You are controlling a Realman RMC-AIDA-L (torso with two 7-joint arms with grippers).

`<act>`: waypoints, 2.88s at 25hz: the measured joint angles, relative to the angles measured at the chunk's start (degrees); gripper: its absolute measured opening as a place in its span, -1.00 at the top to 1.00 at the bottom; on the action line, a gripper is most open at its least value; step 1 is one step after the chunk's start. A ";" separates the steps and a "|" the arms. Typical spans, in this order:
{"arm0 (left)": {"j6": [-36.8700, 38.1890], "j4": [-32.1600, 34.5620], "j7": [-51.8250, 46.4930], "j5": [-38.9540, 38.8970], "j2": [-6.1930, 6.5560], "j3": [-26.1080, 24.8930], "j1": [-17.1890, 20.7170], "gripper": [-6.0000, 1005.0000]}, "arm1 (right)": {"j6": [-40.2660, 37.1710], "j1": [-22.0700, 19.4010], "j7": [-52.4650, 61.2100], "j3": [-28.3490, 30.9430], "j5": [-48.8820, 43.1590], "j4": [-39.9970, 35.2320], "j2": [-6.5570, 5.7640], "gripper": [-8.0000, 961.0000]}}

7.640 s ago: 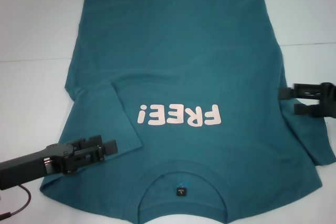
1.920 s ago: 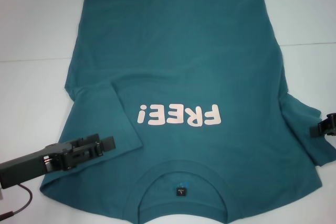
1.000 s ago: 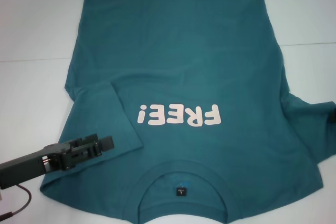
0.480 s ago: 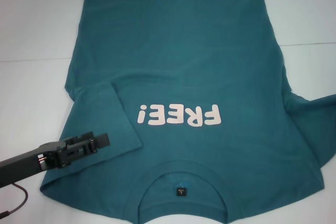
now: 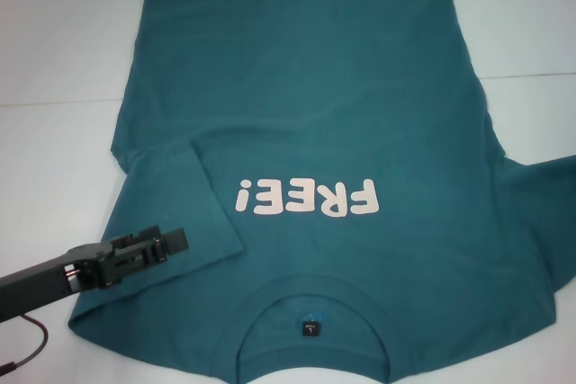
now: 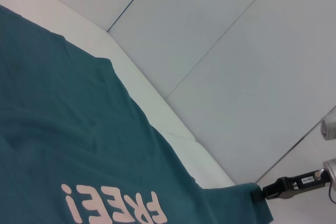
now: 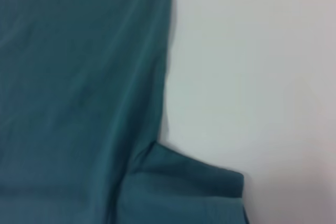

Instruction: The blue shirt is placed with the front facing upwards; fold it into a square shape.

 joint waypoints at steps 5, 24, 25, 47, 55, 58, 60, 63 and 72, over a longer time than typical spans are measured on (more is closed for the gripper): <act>0.02 -0.29 0.00 0.00 0.00 0.00 0.00 -0.53 | 0.06 0.64 1.14 0.00 -1.34 -1.32 0.06 0.95; -0.33 -0.45 0.03 0.00 -0.02 -0.69 -0.04 -0.53 | -8.81 4.70 -0.35 -2.16 -0.65 -1.17 1.53 0.94; -0.33 -0.45 0.04 0.00 -0.01 -0.70 -0.07 -0.53 | -9.24 4.87 -0.53 -2.25 -0.26 -1.11 1.61 0.94; -0.92 -1.27 0.00 -1.25 -0.09 -1.44 -0.37 -0.53 | -8.30 6.17 -0.74 -2.05 6.70 -0.81 5.92 0.94; -1.03 -1.32 0.00 -2.27 -0.09 -1.58 -0.15 -0.53 | -5.60 6.65 -0.08 -2.30 7.26 0.09 5.96 0.94; -1.08 -1.32 0.00 -2.54 -0.09 -1.58 -0.09 -0.53 | -4.02 6.97 -0.08 -2.39 7.26 1.58 6.10 0.93; -1.12 -1.34 0.00 -2.60 -0.09 -1.57 -0.03 -0.53 | -3.14 7.20 -0.20 -2.39 7.26 2.61 6.19 0.93; -1.34 -1.64 0.00 -2.65 -0.09 -1.57 0.02 -0.53 | -2.06 7.42 -0.46 -2.39 7.26 3.40 6.33 0.93; -1.71 -1.85 0.17 -2.79 -0.09 -1.58 0.00 -0.53 | -0.12 8.06 -0.15 -2.45 7.23 4.32 6.92 0.93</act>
